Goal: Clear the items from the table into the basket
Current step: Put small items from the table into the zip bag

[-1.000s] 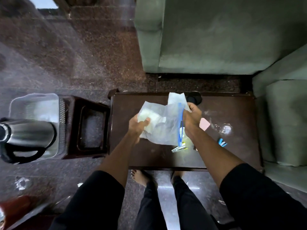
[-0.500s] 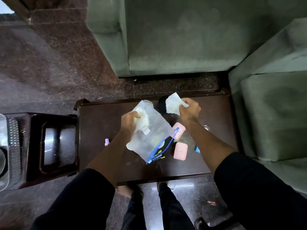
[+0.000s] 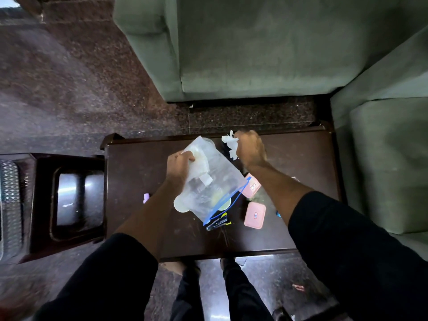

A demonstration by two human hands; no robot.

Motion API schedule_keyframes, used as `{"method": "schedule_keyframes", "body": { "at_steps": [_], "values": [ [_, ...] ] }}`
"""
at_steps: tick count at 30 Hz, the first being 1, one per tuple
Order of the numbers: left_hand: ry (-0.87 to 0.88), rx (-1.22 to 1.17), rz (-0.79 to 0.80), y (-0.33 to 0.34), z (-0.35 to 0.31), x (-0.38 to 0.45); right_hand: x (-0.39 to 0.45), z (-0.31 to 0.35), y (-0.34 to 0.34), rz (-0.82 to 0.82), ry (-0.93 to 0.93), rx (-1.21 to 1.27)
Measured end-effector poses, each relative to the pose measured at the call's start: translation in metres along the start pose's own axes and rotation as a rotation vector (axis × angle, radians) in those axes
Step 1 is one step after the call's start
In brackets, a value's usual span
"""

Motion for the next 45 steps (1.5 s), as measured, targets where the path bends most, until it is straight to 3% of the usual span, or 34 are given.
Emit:
{"method": "schedule_keyframes", "body": {
  "at_steps": [7,16,24,26,30,32,33,34,36,38,42,45],
  "values": [
    [-0.014,-0.030,-0.026,-0.001,0.007,0.006,0.000,0.000,0.033,0.172,-0.160,-0.263],
    [-0.043,-0.077,-0.056,-0.001,0.010,0.003,0.009,0.003,0.015,-0.025,-0.119,-0.125],
    [-0.054,-0.107,-0.113,0.002,0.008,0.002,0.024,-0.003,0.036,0.106,-0.104,-0.226],
    [-0.063,-0.103,-0.119,0.001,0.007,-0.001,0.018,0.002,0.028,0.037,-0.159,-0.211],
    [-0.078,-0.111,-0.108,-0.005,0.006,-0.007,-0.002,0.002,-0.013,-0.384,-0.216,0.087],
    [-0.104,-0.114,-0.112,-0.009,0.008,-0.010,-0.016,0.003,-0.023,-0.455,-0.213,0.133],
    [-0.119,-0.124,-0.117,-0.012,0.009,-0.012,-0.018,0.003,-0.019,-0.327,-0.153,0.189],
    [-0.130,-0.140,-0.124,-0.015,0.010,-0.012,-0.021,0.003,-0.013,-0.093,-0.051,0.304],
    [-0.145,-0.153,-0.139,-0.024,0.010,-0.016,-0.040,0.007,0.002,0.541,0.235,0.750],
    [-0.176,-0.159,-0.170,-0.038,0.014,-0.020,-0.063,0.008,0.006,0.925,0.452,0.986],
    [-0.258,-0.257,-0.255,-0.069,0.028,-0.033,-0.084,0.006,0.000,1.160,0.502,1.200],
    [-0.324,-0.362,-0.245,-0.088,0.031,-0.048,-0.100,0.018,-0.003,1.189,0.499,1.236]
  ]
}}
Point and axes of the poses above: each hand's wrist, its own x-axis towards the middle knuckle, its own y-axis out of the palm, z = x × y, the point moved 5 cm from there along x, towards the middle knuckle, and after that the axes turned 14 degrees about y, right-handed, at the moved point
